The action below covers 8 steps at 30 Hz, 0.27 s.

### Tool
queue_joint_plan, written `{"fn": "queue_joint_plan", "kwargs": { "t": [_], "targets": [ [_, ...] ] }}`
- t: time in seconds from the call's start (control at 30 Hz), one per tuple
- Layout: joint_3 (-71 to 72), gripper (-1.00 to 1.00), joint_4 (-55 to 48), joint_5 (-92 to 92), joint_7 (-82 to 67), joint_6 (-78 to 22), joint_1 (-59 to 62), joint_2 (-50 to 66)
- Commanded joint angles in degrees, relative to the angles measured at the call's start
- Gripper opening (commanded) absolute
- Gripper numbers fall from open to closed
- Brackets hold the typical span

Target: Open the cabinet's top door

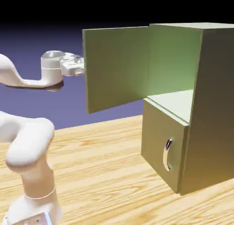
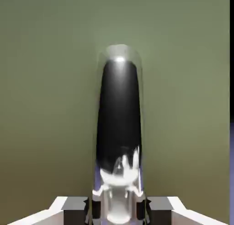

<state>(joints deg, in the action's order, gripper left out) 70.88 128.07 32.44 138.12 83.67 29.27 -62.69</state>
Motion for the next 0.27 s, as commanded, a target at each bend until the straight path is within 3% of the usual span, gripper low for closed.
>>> {"fn": "queue_joint_plan", "kwargs": {
  "t": [0.0,0.2,0.23],
  "targets": [
    [1.3,-1.0,-2.1,-0.7,-0.3,-1.9,1.9,0.0],
    [7.0,-1.0,-13.3,-3.9,-2.2,-11.5,12.0,-0.9],
    [7.0,1.0,-13.3,-3.9,-2.2,-11.5,12.0,-0.9]
  ]
}}
